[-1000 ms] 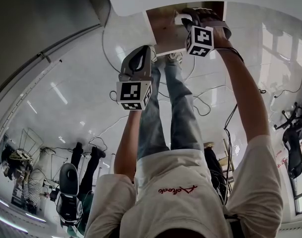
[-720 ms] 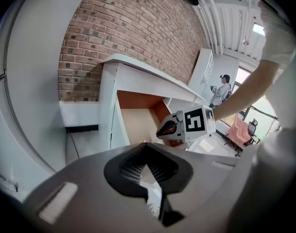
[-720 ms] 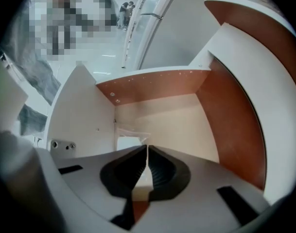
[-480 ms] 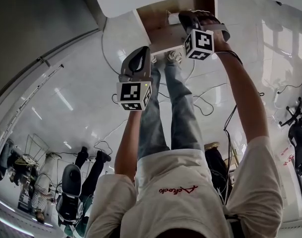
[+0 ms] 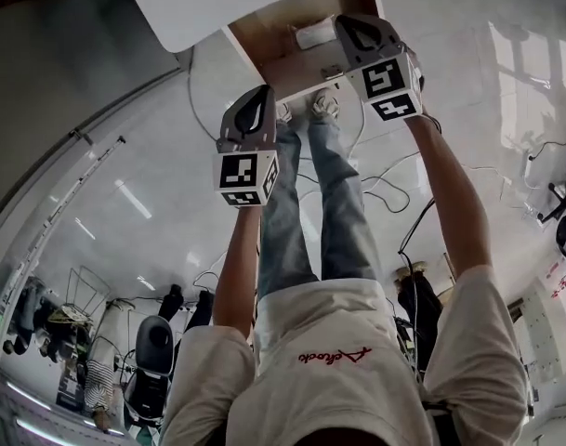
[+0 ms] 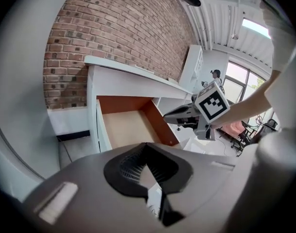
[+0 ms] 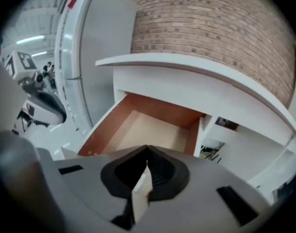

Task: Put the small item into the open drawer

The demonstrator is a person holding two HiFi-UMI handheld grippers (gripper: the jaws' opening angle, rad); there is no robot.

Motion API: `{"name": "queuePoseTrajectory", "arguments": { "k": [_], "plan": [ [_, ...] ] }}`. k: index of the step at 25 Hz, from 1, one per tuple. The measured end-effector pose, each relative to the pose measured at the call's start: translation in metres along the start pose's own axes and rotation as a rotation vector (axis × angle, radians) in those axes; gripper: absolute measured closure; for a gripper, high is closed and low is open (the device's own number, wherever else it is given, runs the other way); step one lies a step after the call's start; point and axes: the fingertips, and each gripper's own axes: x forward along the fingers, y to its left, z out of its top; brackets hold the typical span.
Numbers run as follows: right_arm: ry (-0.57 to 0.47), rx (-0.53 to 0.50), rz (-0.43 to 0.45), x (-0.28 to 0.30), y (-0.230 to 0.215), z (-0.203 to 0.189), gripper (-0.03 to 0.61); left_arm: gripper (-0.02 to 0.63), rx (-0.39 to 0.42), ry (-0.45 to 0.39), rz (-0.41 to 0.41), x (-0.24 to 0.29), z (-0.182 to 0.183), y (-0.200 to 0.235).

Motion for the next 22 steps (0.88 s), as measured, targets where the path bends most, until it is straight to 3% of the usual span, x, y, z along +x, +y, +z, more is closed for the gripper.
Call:
{"name": "queuePoseTrajectory", "arguments": {
  "k": [4,9,22],
  "plan": [
    [-0.082,0.177,-0.061,-0.029,-0.016,0.001,0.565,0.604,0.031,-0.003,-0.010,0.007,0.013,-0.005],
    [-0.119,0.290,-0.125,-0.064,-0.027,-0.005,0.566,0.604,0.070,-0.018,-0.018,0.012,0.032,-0.012],
    [-0.293,0.344,-0.251,-0.163,-0.056,0.065,0.566,0.604,0.166,-0.176,0.017,-0.019,0.153,-0.026]
  ]
}}
